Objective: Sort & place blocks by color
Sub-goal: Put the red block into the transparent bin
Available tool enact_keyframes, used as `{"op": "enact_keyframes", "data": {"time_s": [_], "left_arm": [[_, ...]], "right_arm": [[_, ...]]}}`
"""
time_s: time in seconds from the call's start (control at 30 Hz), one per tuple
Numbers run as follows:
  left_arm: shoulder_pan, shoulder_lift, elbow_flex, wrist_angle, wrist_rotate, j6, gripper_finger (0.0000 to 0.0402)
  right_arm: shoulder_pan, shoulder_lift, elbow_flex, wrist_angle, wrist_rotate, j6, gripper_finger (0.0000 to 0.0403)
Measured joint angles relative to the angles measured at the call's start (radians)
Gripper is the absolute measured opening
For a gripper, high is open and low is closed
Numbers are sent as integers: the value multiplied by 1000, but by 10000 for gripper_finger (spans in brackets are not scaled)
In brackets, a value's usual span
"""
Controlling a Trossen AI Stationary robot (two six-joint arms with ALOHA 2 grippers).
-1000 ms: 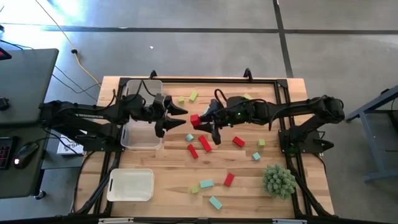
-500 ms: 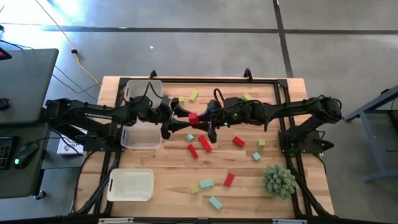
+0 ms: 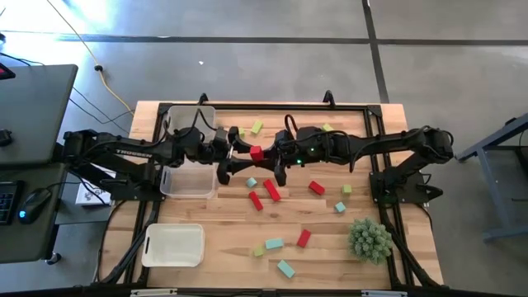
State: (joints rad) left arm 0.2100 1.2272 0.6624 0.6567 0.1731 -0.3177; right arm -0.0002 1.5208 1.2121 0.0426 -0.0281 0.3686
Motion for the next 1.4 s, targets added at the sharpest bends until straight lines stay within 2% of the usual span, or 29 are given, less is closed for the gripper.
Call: {"op": "enact_keyframes", "data": {"time_s": [0.47,0.7,0.97,1.1,1.4], "left_arm": [[0,2,0,6,-26,28,108],[0,2,0,11,-19,34,107],[0,-4,0,1,2,58,107],[0,-29,0,-73,5,59,106],[-1,-150,0,-349,-27,132,106]], "right_arm": [[-6,-1,0,-1,-6,6,109],[-6,-1,0,0,-4,6,115],[-6,-1,0,-1,26,10,212],[-11,-1,0,-6,26,3,231],[-14,-4,68,-128,28,-8,235]]}}
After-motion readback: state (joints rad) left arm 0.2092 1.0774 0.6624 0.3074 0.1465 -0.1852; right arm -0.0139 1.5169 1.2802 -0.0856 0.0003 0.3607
